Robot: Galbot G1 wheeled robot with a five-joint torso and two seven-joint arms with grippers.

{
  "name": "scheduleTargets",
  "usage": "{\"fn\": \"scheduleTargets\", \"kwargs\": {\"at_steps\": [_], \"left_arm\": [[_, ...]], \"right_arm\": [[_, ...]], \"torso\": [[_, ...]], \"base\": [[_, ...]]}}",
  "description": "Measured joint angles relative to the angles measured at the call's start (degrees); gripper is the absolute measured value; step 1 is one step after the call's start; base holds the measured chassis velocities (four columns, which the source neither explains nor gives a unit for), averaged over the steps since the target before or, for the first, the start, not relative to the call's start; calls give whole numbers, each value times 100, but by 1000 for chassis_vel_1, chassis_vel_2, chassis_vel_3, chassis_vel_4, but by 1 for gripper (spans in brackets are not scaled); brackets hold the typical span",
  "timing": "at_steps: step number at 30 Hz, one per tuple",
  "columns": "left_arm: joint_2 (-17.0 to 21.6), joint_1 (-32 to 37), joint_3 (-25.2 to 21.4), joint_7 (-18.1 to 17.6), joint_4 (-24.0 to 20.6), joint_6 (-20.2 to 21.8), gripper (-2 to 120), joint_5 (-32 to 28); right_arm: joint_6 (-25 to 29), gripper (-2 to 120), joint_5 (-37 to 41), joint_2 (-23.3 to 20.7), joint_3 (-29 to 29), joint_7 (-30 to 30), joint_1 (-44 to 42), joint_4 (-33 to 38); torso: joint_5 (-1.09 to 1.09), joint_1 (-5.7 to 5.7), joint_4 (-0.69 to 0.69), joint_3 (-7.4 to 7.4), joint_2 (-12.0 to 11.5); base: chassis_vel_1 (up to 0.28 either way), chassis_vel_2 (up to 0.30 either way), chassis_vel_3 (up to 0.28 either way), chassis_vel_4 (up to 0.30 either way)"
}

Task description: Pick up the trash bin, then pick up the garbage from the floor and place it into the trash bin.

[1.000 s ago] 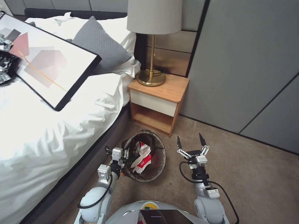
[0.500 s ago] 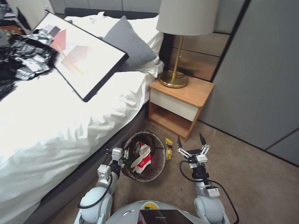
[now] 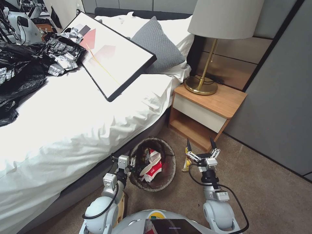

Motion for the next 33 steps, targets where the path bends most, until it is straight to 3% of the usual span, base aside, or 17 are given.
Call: {"fn": "scheduleTargets", "kwargs": {"at_steps": [6, 13, 16, 19, 21, 22, 25, 27, 30, 31, 33], "left_arm": [[2, 5, 1, 0, 0, 0, 7, 4], [8, 20, 2, -3, -11, -4, 7, 19], [12, 38, 4, -7, -29, -6, 7, 27], [14, 46, 4, -7, -34, -8, 7, 30], [22, 68, 4, -8, -53, -11, 7, 35], [22, 68, 4, -8, -53, -11, 7, 35], [46, 84, 3, -16, -61, -14, 7, 38], [51, 88, 8, -19, -66, -14, 7, 40], [58, 94, 34, -22, -80, -14, 7, 65], [58, 94, 34, -22, -80, -14, 7, 65], [48, 116, 47, -23, -83, -14, 7, 96]], "right_arm": [[-114, 100, 5, -18, -13, 57, 24, 6], [-687, 100, 115, -82, -75, 270, 143, 37], [-1439, 100, 394, -200, -177, 431, 303, 34], [-1691, 100, 466, -222, -200, 483, 350, 27], [-2597, 100, 788, -339, -278, 622, 602, -113], [-2597, 100, 788, -339, -278, 622, 602, -113], [-3362, 100, 978, -425, -363, 628, 1006, -601], [-3494, 100, 975, -433, -393, 657, 1139, -855], [-3782, 100, 1030, -512, -537, 642, 1607, -1898], [-3782, 100, 1030, -512, -537, 642, 1607, -1898], [-4140, 100, 1239, -528, -664, 675, 1910, -2392]], "torso": [[0, 0, 0, 0, 0], [0, 0, 2, 0, 0], [0, 0, 3, 0, 0], [0, 0, 0, 0, 0], [1, 0, 3, 1, 0], [1, 0, 3, 1, 0], [-1, 0, 2, 0, 0], [0, 0, 3, 0, 0], [0, 0, 2, 1, 0], [0, 0, 2, 1, 0], [0, 0, 2, 0, 0]], "base": [[0, 0, 0, 0], [0, 0, 0, 0], [0, 0, 0, 0], [0, 0, 0, 0], [0, 0, 0, 0], [0, 0, 0, 0], [0, 0, 0, 0], [0, 0, 0, 0], [0, 0, 0, 0], [0, 0, 0, 0], [0, 0, 0, 0]]}}
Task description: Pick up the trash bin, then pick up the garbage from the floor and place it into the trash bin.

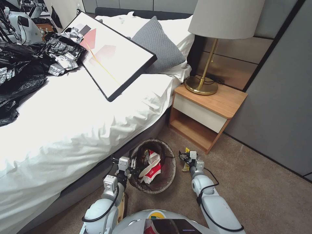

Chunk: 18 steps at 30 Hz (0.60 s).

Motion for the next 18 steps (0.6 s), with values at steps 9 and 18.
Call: {"fn": "scheduleTargets", "kwargs": {"at_steps": [9, 18], "left_arm": [[-44, 45, 11, -6, -11, -5, 7, 71], [-56, 83, -21, -20, -14, -27, 7, 78]], "right_arm": [[-238, 100, 94, 151, -162, 7, 960, -1580], [0, 100, -129, 263, -113, -45, 1418, -2636]], "torso": [[0, 0, 0, 0, 0], [0, 0, 0, 0, 0]], "base": [[0, 0, 0, 0], [0, 0, 0, 0]]}}
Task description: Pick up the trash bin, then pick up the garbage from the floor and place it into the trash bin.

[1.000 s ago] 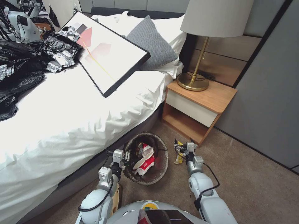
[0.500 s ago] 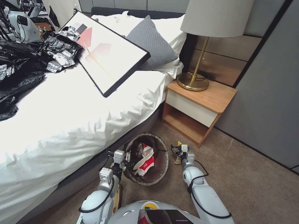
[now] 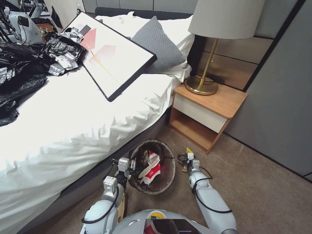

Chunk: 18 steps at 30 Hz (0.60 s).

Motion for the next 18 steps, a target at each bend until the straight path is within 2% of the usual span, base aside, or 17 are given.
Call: {"fn": "scheduleTargets", "kwargs": {"at_steps": [3, 6, 7, 10, 11, 14, 15, 18], "left_arm": [[1, -4, -8, -9, 0, 0, 7, -2], [1, -25, -12, -21, 22, 0, 7, -6], [1, -25, -12, -21, 22, 0, 7, -6], [-2, -71, -1, -32, 76, 0, 7, -10], [-2, -71, -1, -32, 76, 0, 7, -10], [-3, -106, 5, -34, 121, 6, 7, -11], [-3, -106, 5, -34, 121, 6, 7, -11], [-3, -117, 16, -36, 140, 11, 7, -16]], "right_arm": [[72, 98, -42, 15, 25, -6, 15, -118], [196, 85, -91, 24, 73, -75, 12, -237], [196, 85, -91, 24, 73, -75, 12, -237], [319, 69, -101, 22, 101, -139, -37, -273], [319, 69, -101, 22, 101, -139, -37, -273], [365, 55, -114, 15, 119, -171, -74, -264], [365, 55, -114, 15, 119, -171, -74, -264], [402, 39, -154, 8, 132, -175, -117, -211]], "torso": [[0, 0, 0, 0, 0], [0, 0, 0, 0, 0], [0, 0, 0, 0, 0], [0, 0, 0, -1, 1], [0, 0, 0, -1, 1], [-1, 0, 0, -1, 1], [-1, 0, 0, -1, 1], [0, 0, 1, -1, 1]], "base": [[0, 0, 0, 0], [0, 0, 0, 0], [0, 0, 0, 0], [0, 0, 0, 0], [0, 0, 0, 0], [0, 0, 0, 0], [0, 0, 0, 0], [0, 0, 0, 0]]}}
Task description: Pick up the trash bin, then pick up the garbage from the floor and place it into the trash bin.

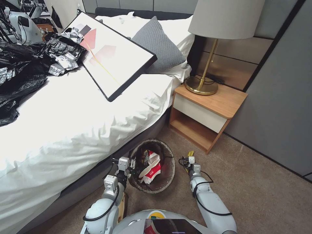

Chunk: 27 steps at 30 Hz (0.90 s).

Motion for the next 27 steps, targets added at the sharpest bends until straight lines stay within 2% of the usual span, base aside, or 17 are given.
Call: {"fn": "scheduleTargets", "kwargs": {"at_steps": [1, 4, 6, 9, 10, 13, 27], "left_arm": [[0, 0, 0, 0, 0, 0, 7, 0], [9, -9, -7, -1, 4, 5, 7, -10], [13, -15, -9, -1, 5, 7, 7, -13], [17, -39, -7, 0, 9, 18, 7, -17], [17, -39, -7, 0, 9, 18, 7, -17], [17, -50, -1, -1, 15, 24, 7, -18], [32, -44, -1, 0, 22, 30, 7, -29]], "right_arm": [[0, 39, 0, 0, 0, 0, 0, 0], [12, 26, -16, -19, 7, 6, -57, 94], [18, 24, -24, -24, 7, 6, -69, 112], [37, 10, -49, -35, 11, 14, -104, 173], [37, 10, -49, -35, 11, 14, -104, 173], [52, 0, -69, -37, 14, 16, -119, 206], [175, 0, -171, -56, 21, 20, -171, 316]], "torso": [[0, 0, 0, 0, 0], [1, 0, -1, 0, 0], [0, 0, -1, 0, 0], [1, 0, -1, 0, 0], [1, 0, -1, 0, 0], [1, 0, -1, 0, 0], [0, 0, -1, 0, 0]], "base": [[0, 0, 0, 0], [0, 0, 0, 0], [0, 0, 0, 0], [0, 0, 0, 0], [0, 0, 0, 0], [0, 0, 0, 0], [0, 0, 0, 0]]}}
